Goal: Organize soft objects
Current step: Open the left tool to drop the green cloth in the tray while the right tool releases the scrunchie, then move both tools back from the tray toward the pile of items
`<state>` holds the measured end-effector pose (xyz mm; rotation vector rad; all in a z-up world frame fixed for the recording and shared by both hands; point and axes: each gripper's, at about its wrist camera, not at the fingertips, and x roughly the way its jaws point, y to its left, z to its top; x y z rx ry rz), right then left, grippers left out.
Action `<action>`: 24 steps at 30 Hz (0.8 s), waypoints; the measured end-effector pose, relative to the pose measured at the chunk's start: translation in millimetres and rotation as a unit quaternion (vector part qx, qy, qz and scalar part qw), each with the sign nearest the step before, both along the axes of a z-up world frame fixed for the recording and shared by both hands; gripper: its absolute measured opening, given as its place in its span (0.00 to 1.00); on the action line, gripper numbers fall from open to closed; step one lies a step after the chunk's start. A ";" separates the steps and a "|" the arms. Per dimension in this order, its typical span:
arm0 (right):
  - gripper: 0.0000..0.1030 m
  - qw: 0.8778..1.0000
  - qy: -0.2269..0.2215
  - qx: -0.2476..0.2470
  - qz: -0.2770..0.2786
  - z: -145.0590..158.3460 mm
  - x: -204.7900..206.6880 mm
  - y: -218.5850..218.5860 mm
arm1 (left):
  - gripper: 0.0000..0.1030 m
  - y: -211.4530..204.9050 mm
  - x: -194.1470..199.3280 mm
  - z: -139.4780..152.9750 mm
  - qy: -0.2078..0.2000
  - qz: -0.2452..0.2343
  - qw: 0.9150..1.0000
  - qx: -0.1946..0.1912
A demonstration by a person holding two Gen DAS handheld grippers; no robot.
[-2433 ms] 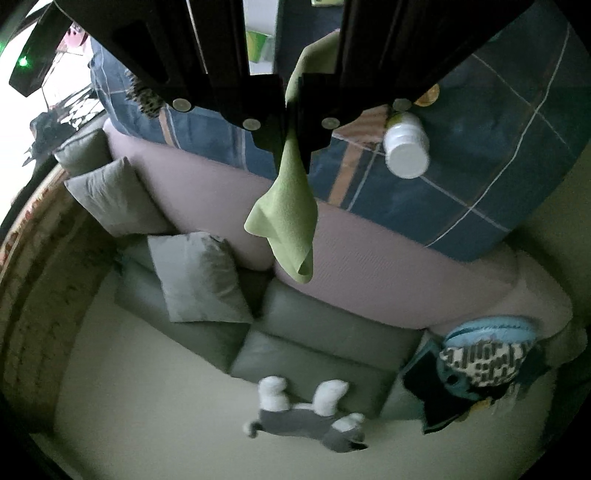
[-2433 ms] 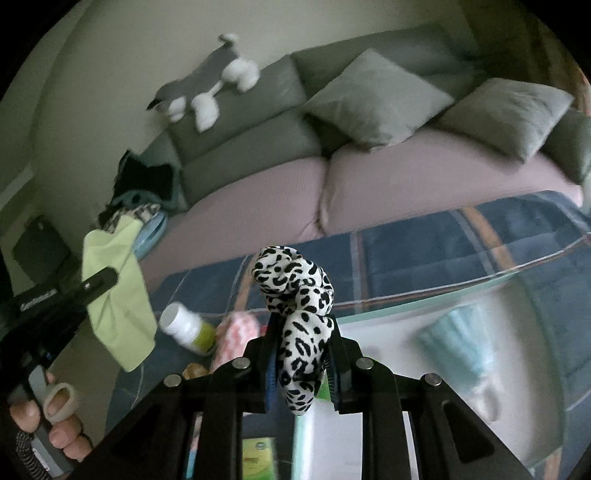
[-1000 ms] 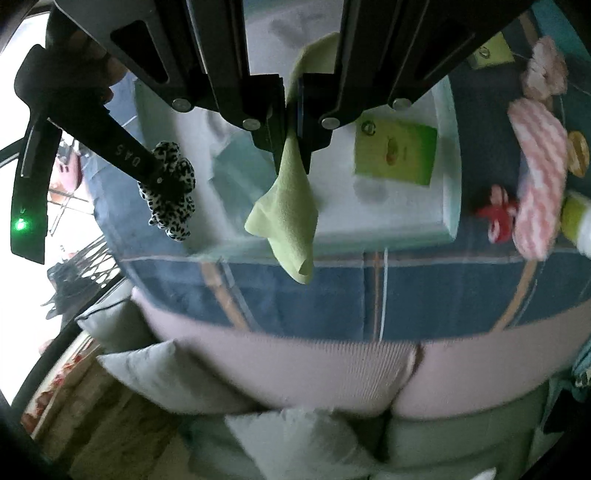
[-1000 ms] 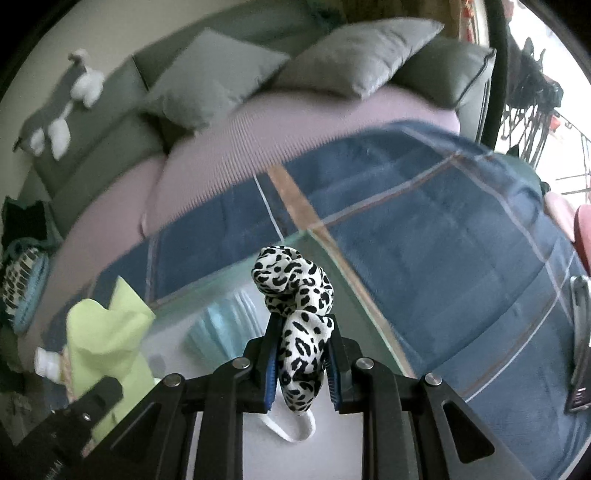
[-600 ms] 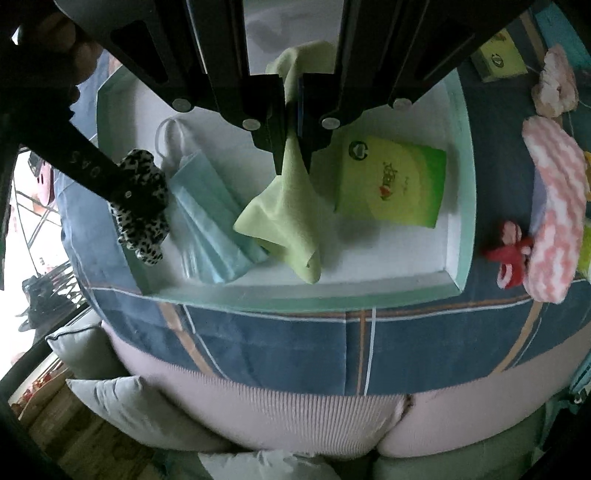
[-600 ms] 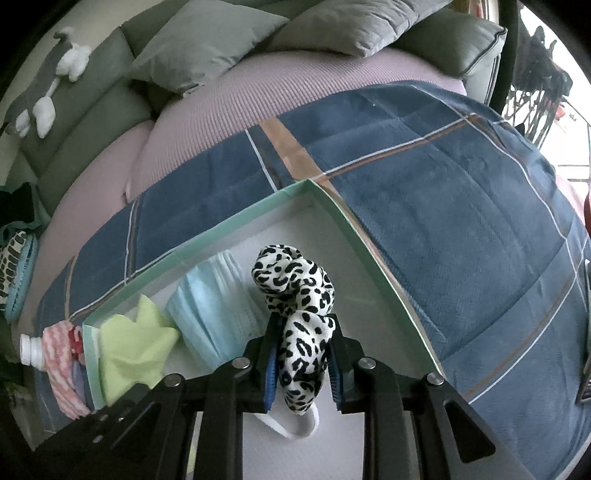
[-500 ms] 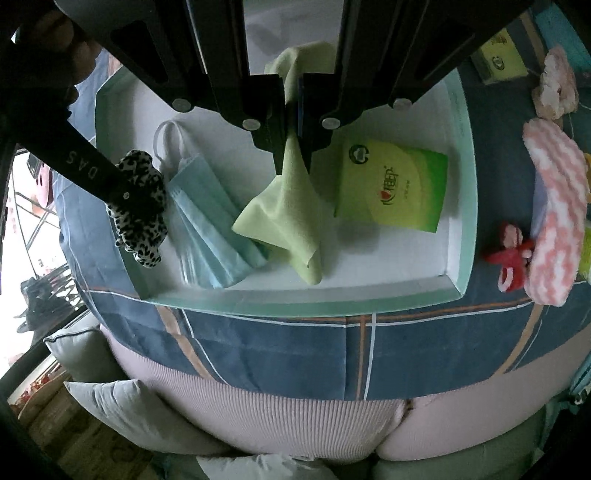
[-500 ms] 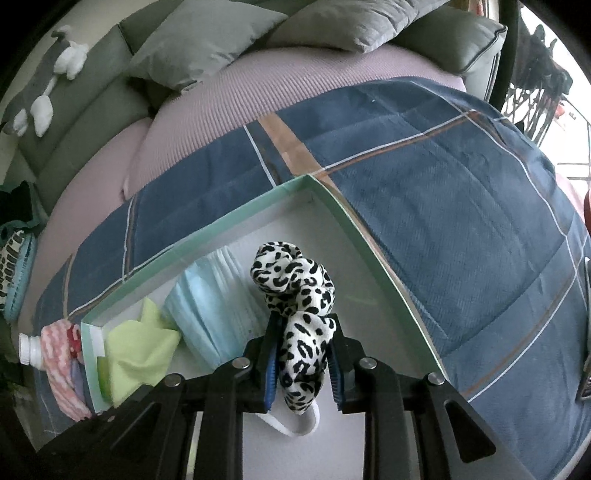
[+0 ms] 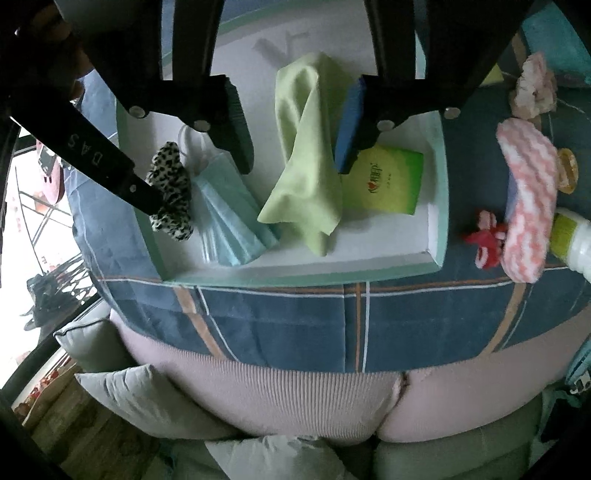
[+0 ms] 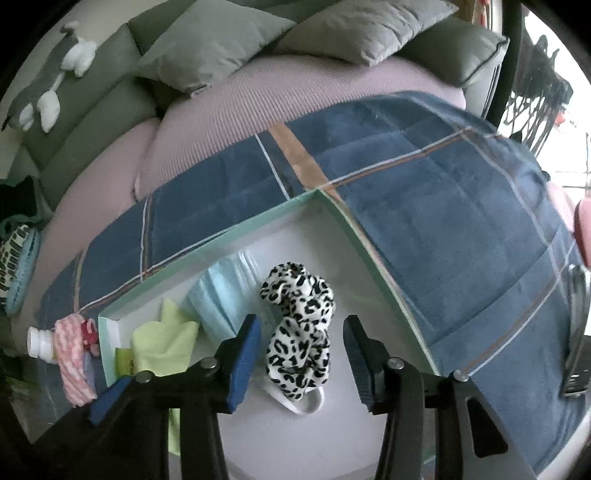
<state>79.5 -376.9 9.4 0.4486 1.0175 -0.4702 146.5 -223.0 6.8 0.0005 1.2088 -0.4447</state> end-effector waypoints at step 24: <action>0.74 0.997 0.007 -0.030 0.066 2.9 20.7 56.1 | 0.87 125.5 31.5 18.9 -0.053 0.178 0.983 0.009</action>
